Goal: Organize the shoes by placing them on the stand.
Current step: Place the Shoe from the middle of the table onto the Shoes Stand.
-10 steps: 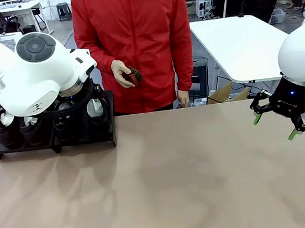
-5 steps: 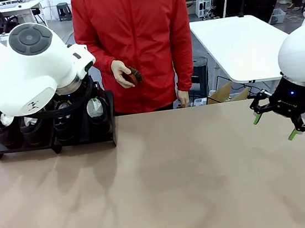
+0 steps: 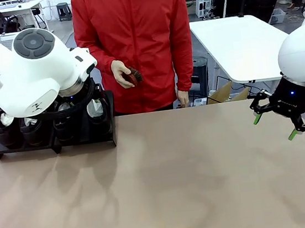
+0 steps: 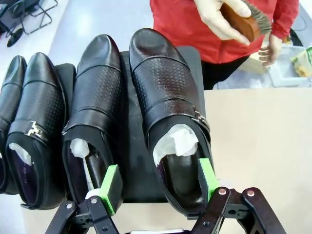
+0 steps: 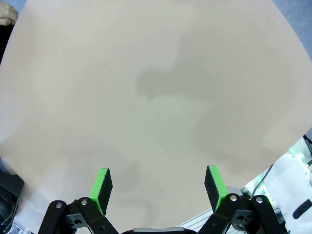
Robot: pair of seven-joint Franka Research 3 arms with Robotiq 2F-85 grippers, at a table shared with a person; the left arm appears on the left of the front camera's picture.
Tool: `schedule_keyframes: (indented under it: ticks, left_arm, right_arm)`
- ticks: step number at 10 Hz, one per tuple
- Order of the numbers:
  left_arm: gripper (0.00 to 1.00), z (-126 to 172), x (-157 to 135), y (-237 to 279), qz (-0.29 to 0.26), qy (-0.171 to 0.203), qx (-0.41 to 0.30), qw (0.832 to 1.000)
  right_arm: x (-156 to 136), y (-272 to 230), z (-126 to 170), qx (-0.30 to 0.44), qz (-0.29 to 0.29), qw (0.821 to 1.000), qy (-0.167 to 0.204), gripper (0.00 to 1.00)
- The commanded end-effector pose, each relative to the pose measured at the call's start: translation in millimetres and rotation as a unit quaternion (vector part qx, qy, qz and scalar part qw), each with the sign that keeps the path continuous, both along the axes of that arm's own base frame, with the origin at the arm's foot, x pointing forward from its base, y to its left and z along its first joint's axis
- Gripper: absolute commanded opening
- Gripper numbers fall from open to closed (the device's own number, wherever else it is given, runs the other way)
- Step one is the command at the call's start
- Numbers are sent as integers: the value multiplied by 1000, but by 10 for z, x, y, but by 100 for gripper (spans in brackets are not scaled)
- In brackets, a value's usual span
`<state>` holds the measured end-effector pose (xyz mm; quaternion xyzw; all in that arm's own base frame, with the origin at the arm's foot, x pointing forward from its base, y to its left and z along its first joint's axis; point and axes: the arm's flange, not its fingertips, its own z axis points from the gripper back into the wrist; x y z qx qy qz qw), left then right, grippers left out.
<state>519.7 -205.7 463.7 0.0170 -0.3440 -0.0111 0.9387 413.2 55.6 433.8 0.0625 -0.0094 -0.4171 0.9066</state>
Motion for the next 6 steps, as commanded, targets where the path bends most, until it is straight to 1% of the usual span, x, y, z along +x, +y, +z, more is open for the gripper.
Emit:
schedule_keyframes:
  ticks: [1, 6]
  left_arm:
    - [81, 37, 13, 19, -3, -7, 5, 1000]
    - [81, 37, 13, 19, -3, -7, 5, 1000]
  right_arm:
    - [-7, -29, 11, -2, 9, 1000, -3, 100]
    - [-7, -29, 11, -2, 9, 1000, -3, 100]
